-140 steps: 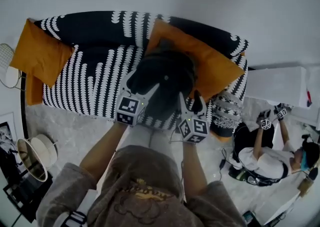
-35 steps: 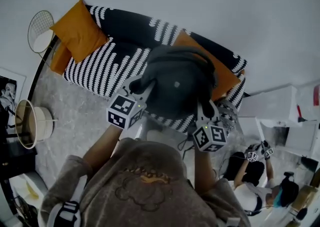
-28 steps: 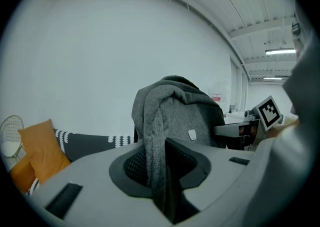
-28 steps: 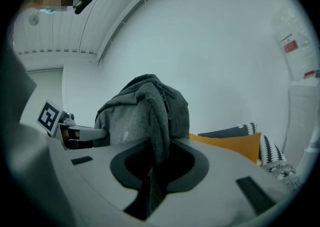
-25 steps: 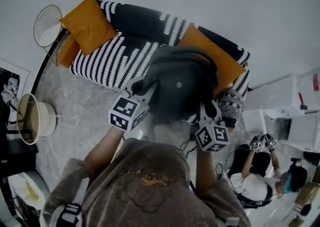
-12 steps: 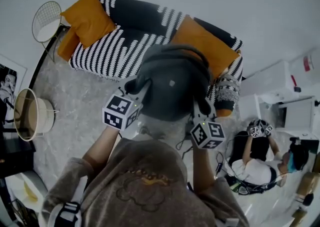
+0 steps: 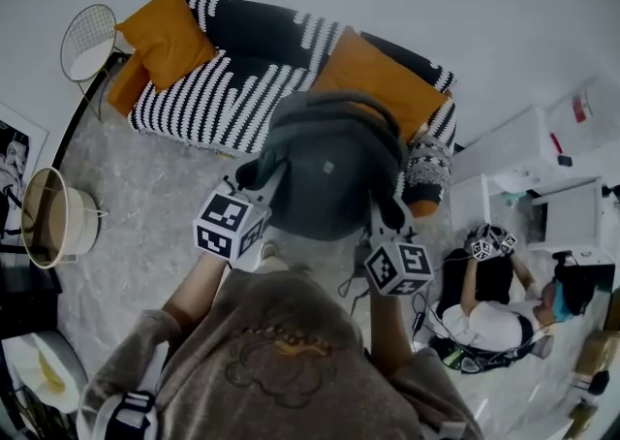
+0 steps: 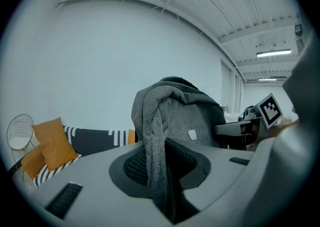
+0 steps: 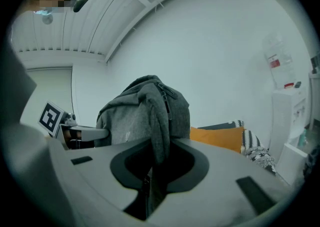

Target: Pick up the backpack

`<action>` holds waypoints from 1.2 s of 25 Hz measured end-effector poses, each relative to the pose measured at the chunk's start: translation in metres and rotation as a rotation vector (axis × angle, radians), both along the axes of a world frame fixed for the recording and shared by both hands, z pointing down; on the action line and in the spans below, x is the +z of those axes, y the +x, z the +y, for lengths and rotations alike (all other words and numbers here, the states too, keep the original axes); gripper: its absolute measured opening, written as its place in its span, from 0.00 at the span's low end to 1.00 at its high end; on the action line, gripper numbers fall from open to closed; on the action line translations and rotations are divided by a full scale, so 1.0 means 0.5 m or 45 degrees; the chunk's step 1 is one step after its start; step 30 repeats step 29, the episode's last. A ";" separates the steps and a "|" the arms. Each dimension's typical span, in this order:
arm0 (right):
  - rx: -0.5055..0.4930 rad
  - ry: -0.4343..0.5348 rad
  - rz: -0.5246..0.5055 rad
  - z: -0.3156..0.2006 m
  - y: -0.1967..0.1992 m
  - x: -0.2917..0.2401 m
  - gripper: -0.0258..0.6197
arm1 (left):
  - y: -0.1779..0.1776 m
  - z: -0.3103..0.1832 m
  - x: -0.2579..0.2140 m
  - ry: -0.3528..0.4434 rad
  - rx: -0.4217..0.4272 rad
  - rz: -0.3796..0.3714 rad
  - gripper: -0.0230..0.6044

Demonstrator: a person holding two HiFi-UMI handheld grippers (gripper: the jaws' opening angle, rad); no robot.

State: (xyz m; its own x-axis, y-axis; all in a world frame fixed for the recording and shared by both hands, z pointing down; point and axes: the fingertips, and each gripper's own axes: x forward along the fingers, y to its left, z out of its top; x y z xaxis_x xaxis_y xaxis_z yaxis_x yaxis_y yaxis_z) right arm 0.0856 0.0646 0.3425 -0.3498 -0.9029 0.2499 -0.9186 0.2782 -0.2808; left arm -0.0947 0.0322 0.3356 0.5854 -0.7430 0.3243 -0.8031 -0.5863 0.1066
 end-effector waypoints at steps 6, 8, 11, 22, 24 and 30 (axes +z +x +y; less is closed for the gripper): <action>0.009 0.002 -0.004 0.038 0.032 -0.002 0.12 | 0.033 0.038 -0.004 -0.001 0.014 0.003 0.16; 0.010 0.000 -0.007 0.045 0.037 -0.002 0.12 | 0.039 0.043 -0.004 -0.003 0.018 0.000 0.16; 0.009 -0.001 -0.014 0.052 0.040 -0.003 0.12 | 0.043 0.049 -0.006 -0.003 0.016 -0.003 0.16; 0.010 -0.005 -0.046 0.056 0.036 0.004 0.12 | 0.038 0.057 -0.005 -0.008 0.004 -0.024 0.16; 0.007 -0.005 -0.047 0.056 0.032 0.005 0.12 | 0.035 0.057 -0.005 -0.010 0.001 -0.028 0.16; -0.003 -0.005 -0.050 0.055 0.027 0.006 0.12 | 0.029 0.058 -0.004 -0.012 -0.010 -0.028 0.16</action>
